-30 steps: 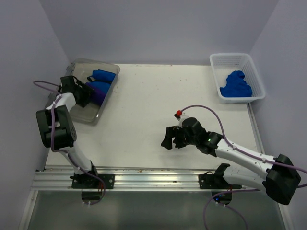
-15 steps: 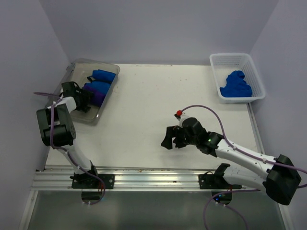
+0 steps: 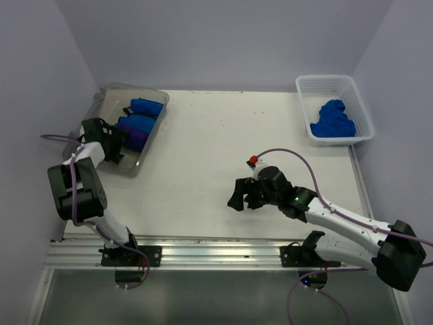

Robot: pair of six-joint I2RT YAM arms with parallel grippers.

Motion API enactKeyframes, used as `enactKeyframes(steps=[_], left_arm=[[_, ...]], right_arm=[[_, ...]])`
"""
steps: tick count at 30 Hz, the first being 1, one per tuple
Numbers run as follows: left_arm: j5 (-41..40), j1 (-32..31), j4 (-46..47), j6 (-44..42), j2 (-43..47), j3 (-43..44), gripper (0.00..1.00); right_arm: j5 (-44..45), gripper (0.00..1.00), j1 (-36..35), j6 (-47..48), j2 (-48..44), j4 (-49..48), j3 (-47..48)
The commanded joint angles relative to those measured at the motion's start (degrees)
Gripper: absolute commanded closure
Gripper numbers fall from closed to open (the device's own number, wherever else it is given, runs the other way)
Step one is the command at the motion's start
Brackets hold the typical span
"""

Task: Roll the towels
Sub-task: Place the rolled towel into the container

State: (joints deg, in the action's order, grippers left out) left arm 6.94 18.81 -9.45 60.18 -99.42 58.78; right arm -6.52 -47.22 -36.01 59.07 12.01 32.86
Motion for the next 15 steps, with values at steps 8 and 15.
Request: enactKeyframes(steps=[8,15], left_arm=[[-3.0,0.4,-5.9,-8.9,9.9,0.5,0.14],[-0.5,0.1,-5.5,-12.6,7.8,0.5,0.67]], right_arm=[[-0.1,0.18,0.1,-0.9,0.0,-2.9,0.3],[3.3,0.18,0.0,-0.1,-1.6,0.3,1.8]])
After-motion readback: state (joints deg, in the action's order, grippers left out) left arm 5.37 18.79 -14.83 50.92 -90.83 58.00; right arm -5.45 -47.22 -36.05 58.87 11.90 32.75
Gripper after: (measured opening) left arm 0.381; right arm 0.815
